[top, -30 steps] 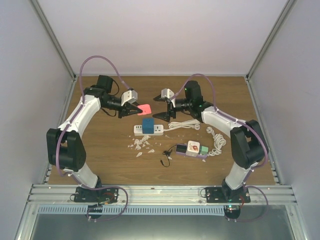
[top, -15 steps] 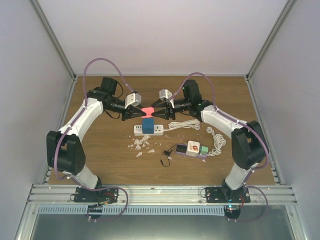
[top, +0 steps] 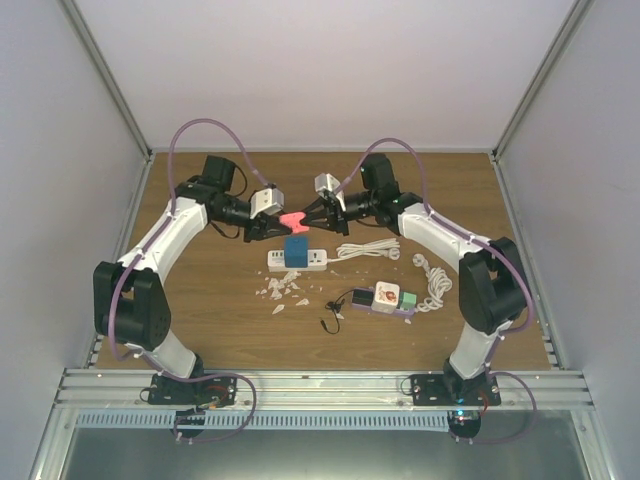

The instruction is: Pull the plug off the socket

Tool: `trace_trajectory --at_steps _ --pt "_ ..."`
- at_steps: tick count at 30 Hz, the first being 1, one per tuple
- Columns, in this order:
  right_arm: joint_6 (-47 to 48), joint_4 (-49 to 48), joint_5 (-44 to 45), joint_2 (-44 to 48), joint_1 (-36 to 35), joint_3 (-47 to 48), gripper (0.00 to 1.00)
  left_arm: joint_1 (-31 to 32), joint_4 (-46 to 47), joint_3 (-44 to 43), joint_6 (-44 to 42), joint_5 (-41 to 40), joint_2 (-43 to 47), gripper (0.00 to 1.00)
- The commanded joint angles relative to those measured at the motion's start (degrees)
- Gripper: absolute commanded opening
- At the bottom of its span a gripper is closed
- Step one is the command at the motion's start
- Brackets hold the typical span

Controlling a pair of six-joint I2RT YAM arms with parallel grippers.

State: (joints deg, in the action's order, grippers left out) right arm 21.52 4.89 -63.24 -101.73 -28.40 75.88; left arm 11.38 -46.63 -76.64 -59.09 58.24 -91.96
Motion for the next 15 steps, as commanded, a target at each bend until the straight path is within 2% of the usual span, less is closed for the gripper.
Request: trace_trajectory --at_steps 1,3,6,15 --pt "-1.53 1.86 0.10 -1.01 -0.29 2.77 0.01 -0.60 2.36 1.31 0.75 -0.38 2.39 0.37" --pt "-2.56 2.05 -0.23 -0.95 -0.14 3.08 0.01 -1.86 2.46 1.24 1.00 -0.25 2.48 0.46" --pt "-3.21 2.90 -1.42 -0.84 0.01 3.06 0.01 -3.43 1.46 0.99 0.28 -0.05 2.64 0.51" --pt "-5.42 8.22 -6.75 -3.19 1.03 5.48 0.01 -4.12 -3.87 -0.45 -1.97 2.86 2.08 0.43"
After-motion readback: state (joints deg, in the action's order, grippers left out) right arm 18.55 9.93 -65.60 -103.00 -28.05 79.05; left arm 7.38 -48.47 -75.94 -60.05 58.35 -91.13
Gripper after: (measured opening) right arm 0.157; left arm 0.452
